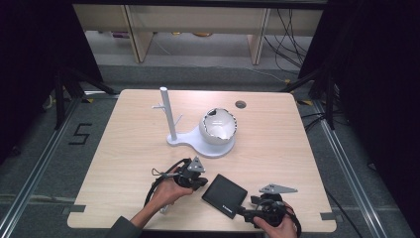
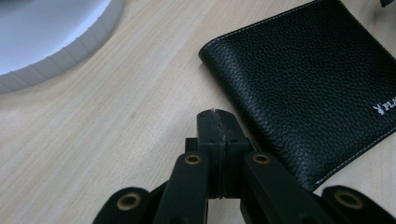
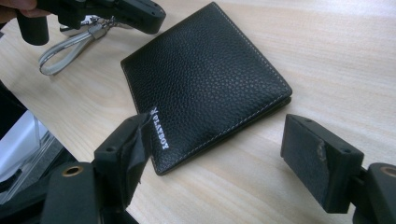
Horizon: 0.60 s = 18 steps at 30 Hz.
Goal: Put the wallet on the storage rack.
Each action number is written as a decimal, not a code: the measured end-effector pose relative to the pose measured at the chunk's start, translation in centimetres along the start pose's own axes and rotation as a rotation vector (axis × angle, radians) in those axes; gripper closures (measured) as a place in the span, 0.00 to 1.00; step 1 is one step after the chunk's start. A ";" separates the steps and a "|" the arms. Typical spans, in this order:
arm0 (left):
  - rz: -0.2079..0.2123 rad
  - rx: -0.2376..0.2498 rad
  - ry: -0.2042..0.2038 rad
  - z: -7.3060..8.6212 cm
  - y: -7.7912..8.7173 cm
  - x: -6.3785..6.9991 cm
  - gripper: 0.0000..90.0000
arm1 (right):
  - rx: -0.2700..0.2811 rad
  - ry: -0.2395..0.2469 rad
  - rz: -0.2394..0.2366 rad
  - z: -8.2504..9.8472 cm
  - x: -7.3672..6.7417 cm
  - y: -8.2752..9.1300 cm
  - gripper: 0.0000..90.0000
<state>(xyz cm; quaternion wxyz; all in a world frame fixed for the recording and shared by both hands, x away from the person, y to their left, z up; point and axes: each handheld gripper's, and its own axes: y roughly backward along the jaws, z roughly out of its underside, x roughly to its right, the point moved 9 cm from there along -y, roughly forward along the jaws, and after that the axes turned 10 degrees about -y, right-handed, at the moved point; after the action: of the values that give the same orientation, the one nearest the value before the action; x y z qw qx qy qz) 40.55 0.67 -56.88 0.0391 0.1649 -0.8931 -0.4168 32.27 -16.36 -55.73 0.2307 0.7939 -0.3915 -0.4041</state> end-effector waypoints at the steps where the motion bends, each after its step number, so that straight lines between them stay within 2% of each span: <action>1: 0.006 -0.004 0.001 0.0 -0.1 0.2 0.99 | -0.004 0.000 -0.001 0.1 0.0 -0.1 0.29; 2: 0.012 -0.008 -0.003 0.0 -0.1 0.3 0.99 | -0.012 -0.046 -0.012 0.2 -0.3 -0.1 0.29; 3: 0.012 -0.008 -0.003 0.0 -0.1 0.3 0.99 | -0.004 -0.002 -0.004 0.0 0.1 -0.2 0.29; 4: 0.017 -0.020 -0.022 0.1 -0.1 0.4 0.99 | -0.008 -0.010 0.008 0.1 0.2 -0.1 0.29; 5: 0.017 -0.020 -0.022 0.1 -0.1 0.4 0.99 | -0.009 -0.040 -0.004 0.2 -0.1 -0.1 0.29; 6: 0.018 -0.026 -0.029 0.1 -0.1 0.5 0.99 | -0.009 -0.040 -0.004 0.2 -0.1 -0.1 0.29; 7: 0.024 -0.023 -0.032 0.1 -0.2 0.7 0.99 | 0.001 0.000 0.006 0.0 0.3 0.0 0.29; 9: 0.021 -0.028 -0.036 0.0 -0.2 1.1 0.99 | 0.005 -0.004 0.003 -0.1 0.3 0.0 0.29; 10: 0.021 -0.031 -0.045 0.0 -0.1 1.3 0.99 | 0.000 -0.045 0.001 0.0 0.1 -0.1 0.29; 12: 0.025 -0.027 -0.041 0.0 0.1 1.4 0.99 | 0.005 -0.058 -0.004 0.0 0.1 0.1 0.29; 14: 0.029 -0.035 -0.040 0.0 0.2 1.9 0.99 | 0.006 -0.040 0.006 -0.1 0.5 0.0 0.29; 15: 0.039 -0.033 -0.042 0.0 0.2 2.4 0.99 | 0.001 -0.062 0.011 0.0 0.4 -0.1 0.29; 17: 0.042 -0.029 -0.038 -0.1 0.2 2.9 0.99 | 0.000 -0.058 0.004 0.0 0.4 -0.1 0.29; 18: 0.050 -0.038 -0.055 -0.1 0.2 3.4 0.99 | 0.005 -0.030 0.018 -0.1 0.8 0.0 0.29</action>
<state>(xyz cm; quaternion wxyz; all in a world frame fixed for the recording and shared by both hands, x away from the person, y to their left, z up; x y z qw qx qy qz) 37.32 -0.39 -56.91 0.0282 0.1303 -0.8896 -0.4369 32.65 -16.99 -55.97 0.2265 0.7846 -0.4032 -0.4130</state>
